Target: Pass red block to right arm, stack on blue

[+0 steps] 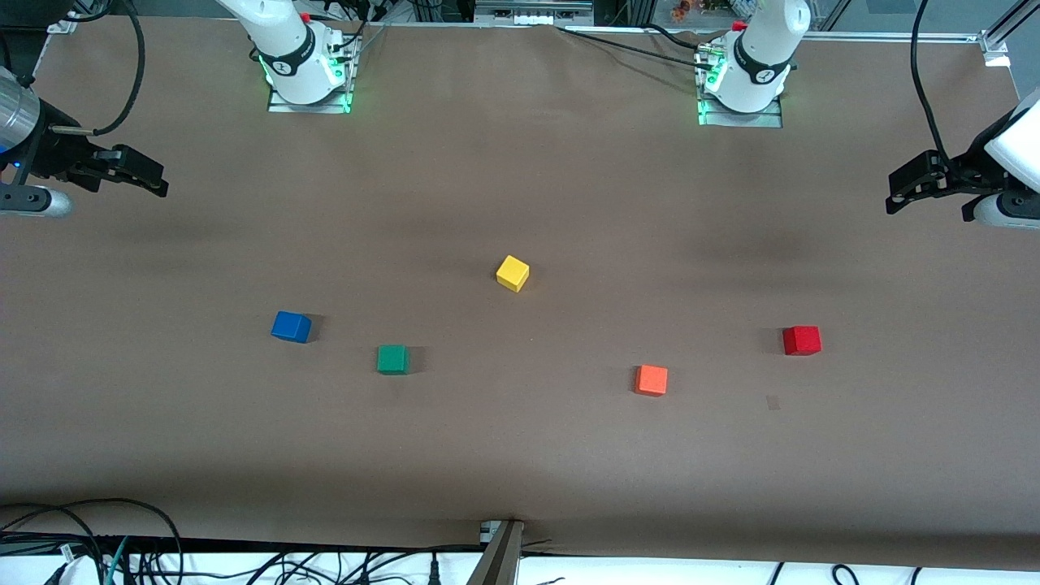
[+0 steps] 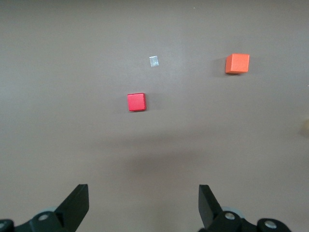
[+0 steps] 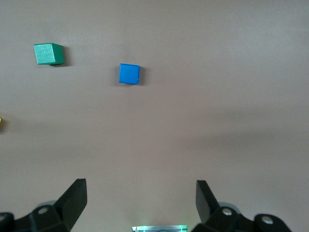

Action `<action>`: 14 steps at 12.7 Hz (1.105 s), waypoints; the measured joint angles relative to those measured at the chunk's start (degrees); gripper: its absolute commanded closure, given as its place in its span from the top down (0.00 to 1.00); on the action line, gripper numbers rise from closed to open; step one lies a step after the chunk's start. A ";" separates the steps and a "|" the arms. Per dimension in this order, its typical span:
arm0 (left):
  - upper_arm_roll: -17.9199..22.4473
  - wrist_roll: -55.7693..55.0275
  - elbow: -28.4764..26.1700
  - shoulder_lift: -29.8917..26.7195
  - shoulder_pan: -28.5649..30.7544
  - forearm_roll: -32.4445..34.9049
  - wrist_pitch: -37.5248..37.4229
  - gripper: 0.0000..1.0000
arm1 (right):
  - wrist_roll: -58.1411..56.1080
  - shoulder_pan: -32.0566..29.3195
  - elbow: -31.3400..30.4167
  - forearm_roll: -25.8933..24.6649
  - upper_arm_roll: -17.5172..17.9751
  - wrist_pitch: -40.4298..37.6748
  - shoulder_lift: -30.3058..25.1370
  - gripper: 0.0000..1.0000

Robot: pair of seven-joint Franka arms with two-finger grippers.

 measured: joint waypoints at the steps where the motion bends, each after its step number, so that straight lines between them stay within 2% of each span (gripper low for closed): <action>1: 0.00 0.00 -0.01 0.00 0.01 0.00 0.01 1.00 | 0.00 0.00 0.00 0.00 0.00 0.00 0.00 1.00; 9: 0.65 0.07 -1.31 0.46 0.43 0.28 0.00 1.00 | 0.00 0.00 0.00 0.00 0.00 -0.35 0.00 1.00; 14: 0.37 0.04 -1.44 2.63 0.35 0.99 0.51 1.00 | 0.00 0.00 0.00 0.00 0.00 -0.37 0.00 1.00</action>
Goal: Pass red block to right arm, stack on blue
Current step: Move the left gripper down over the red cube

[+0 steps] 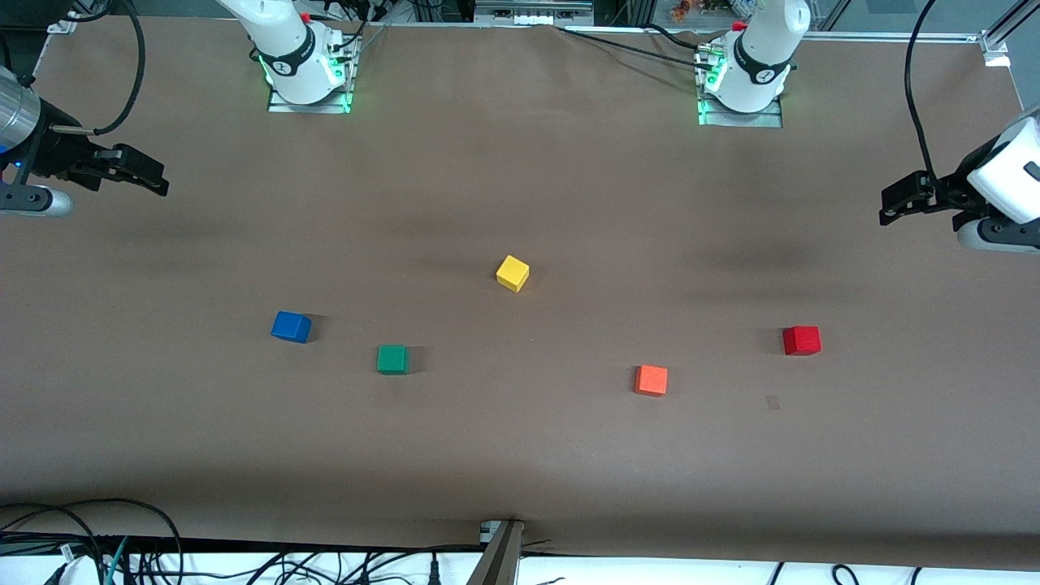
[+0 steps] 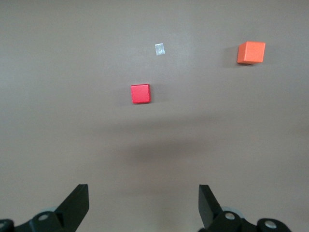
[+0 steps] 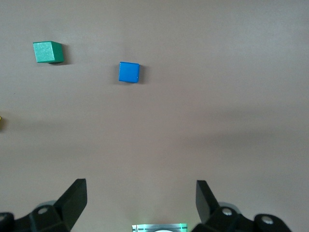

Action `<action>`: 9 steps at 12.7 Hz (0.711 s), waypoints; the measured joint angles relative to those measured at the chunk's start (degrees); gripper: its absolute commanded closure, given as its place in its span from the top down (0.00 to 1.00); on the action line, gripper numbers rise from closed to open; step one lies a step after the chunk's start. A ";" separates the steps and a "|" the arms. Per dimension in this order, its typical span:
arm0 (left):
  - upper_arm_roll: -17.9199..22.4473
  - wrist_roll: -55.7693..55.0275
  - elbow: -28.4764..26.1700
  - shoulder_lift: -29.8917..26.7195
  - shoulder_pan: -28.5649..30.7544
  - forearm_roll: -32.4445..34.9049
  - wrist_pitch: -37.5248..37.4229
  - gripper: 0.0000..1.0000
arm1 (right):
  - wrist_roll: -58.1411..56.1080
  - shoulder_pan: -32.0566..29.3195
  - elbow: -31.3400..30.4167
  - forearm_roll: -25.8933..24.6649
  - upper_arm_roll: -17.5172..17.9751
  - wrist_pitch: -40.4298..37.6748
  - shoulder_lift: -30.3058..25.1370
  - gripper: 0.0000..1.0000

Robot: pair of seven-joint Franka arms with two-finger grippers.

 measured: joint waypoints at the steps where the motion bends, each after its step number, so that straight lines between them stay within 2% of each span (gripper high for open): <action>1: 0.04 0.00 0.00 0.53 0.02 0.00 0.37 1.00 | 0.00 0.00 0.00 0.00 0.00 0.00 0.00 1.00; 9: 0.35 0.00 -0.05 4.26 0.06 0.04 1.34 1.00 | 0.00 -0.01 0.00 0.00 0.00 -0.02 0.00 1.00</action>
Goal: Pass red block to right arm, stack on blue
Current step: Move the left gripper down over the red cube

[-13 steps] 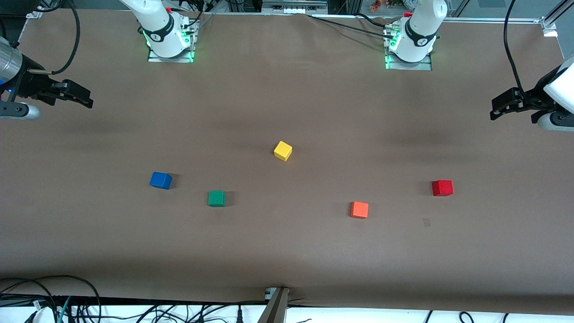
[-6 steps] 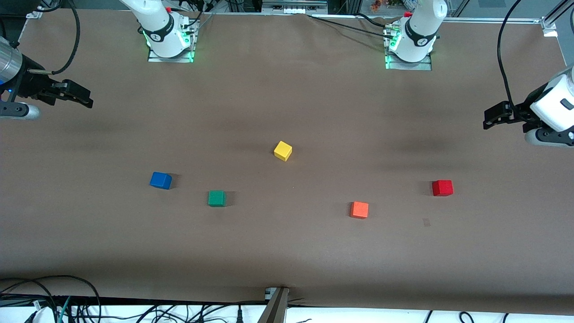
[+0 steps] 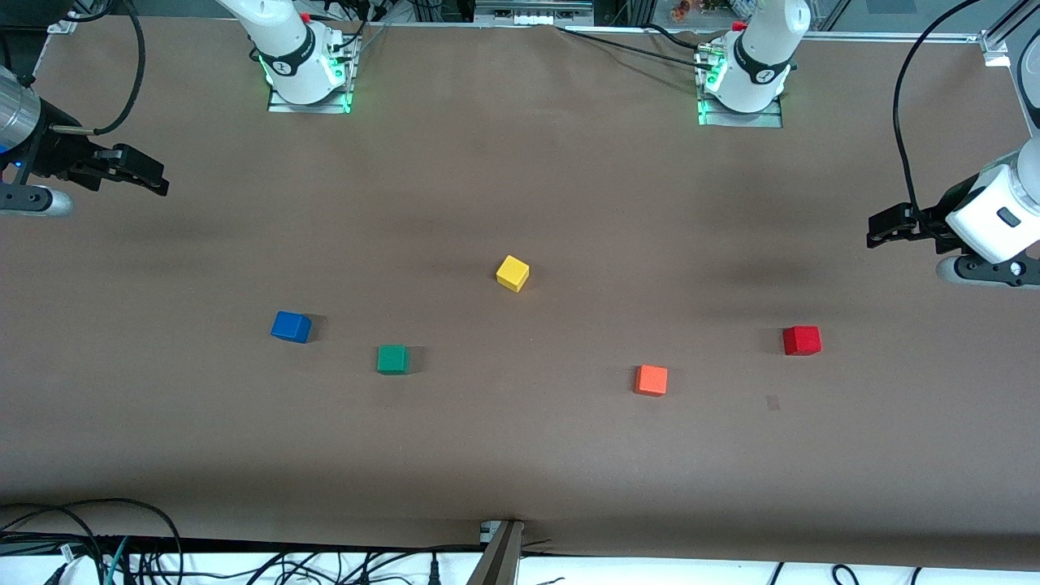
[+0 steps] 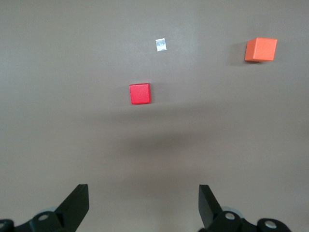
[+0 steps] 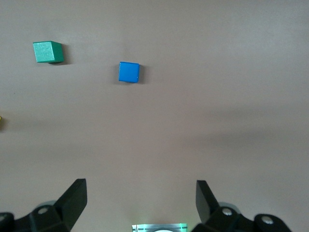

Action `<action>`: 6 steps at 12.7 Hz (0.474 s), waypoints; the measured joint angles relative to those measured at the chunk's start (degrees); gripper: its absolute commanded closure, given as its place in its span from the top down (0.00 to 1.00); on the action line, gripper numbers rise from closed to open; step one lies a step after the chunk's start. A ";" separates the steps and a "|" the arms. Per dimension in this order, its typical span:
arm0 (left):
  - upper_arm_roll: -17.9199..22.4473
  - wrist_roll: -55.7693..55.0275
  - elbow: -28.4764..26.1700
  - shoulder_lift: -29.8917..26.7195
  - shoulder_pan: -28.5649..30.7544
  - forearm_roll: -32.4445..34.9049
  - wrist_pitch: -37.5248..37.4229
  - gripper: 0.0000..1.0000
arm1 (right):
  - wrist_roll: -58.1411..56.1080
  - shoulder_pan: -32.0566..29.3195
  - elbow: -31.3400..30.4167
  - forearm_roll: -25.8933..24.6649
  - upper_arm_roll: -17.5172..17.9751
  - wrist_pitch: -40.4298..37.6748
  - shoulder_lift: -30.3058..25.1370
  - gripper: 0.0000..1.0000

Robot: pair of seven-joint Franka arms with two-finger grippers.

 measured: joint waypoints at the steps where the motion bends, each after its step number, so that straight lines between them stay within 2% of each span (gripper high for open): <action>1: 0.07 0.01 -0.09 1.47 0.02 0.01 -0.02 1.00 | 0.00 0.00 0.00 0.00 0.00 -0.01 0.00 1.00; 4: 0.57 0.11 0.67 7.01 0.99 0.07 1.04 1.00 | 0.00 -0.01 -0.01 0.00 0.00 -0.01 0.00 1.00; 6: 0.58 -0.01 1.36 8.01 1.29 0.07 1.18 1.00 | 0.00 -0.01 -0.01 0.00 0.00 -0.01 0.00 1.00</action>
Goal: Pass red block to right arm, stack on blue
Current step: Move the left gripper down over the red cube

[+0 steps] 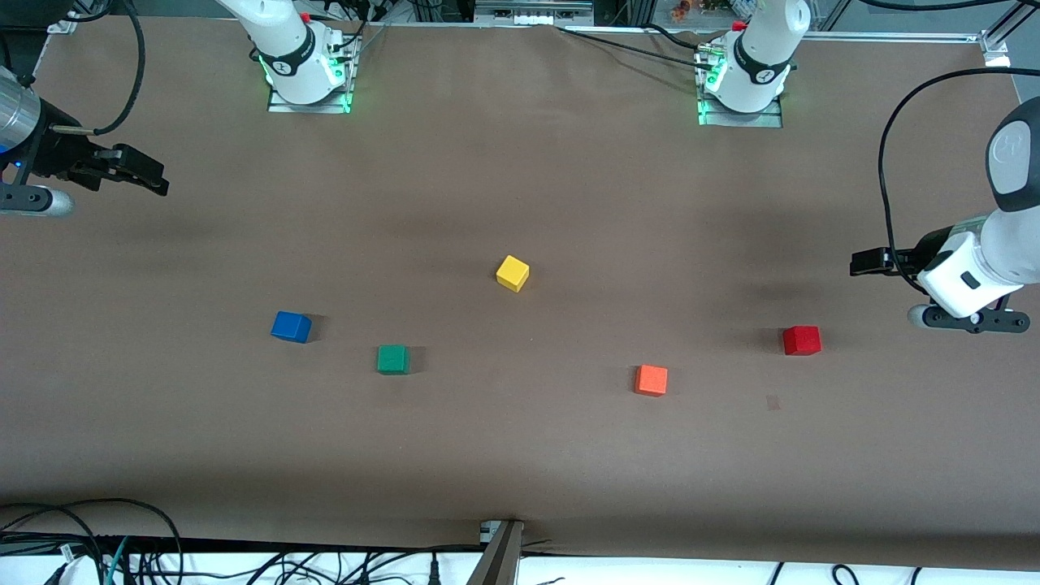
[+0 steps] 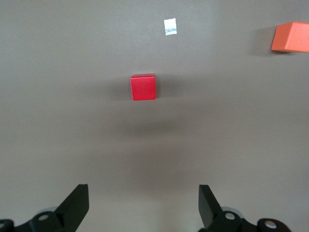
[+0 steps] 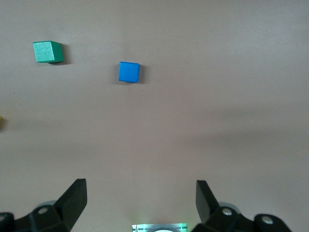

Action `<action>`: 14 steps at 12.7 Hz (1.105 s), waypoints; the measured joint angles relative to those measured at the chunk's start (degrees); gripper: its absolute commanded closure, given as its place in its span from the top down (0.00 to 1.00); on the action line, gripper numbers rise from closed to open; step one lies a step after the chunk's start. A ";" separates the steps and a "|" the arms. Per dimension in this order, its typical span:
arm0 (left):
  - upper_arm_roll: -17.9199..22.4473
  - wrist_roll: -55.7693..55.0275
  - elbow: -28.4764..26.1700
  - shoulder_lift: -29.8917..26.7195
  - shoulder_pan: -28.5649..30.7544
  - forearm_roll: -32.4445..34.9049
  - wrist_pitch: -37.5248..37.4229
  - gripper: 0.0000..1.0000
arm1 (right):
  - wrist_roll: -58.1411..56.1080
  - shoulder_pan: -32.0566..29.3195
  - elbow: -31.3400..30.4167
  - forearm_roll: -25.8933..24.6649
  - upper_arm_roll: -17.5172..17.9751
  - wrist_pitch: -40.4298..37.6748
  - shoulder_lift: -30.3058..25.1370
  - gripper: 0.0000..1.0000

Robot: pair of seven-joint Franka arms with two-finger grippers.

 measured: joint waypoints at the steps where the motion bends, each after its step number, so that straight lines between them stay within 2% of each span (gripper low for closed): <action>1: 0.03 -0.35 -0.06 0.45 0.04 0.00 0.90 1.00 | 0.00 0.00 0.00 0.00 0.00 0.00 0.00 1.00; 6: 0.24 -3.45 -3.00 7.83 1.79 0.00 10.95 1.00 | 0.00 -0.01 -0.01 0.00 -0.01 -0.01 0.00 1.00; 12: 0.19 -4.66 -11.81 11.89 1.82 0.01 28.23 1.00 | 0.00 -0.01 -0.01 0.00 -0.01 -0.01 0.00 1.00; 14: 0.19 -4.60 -12.63 13.99 1.82 0.94 31.71 1.00 | 0.00 -0.01 -0.01 0.00 -0.01 -0.01 0.00 1.00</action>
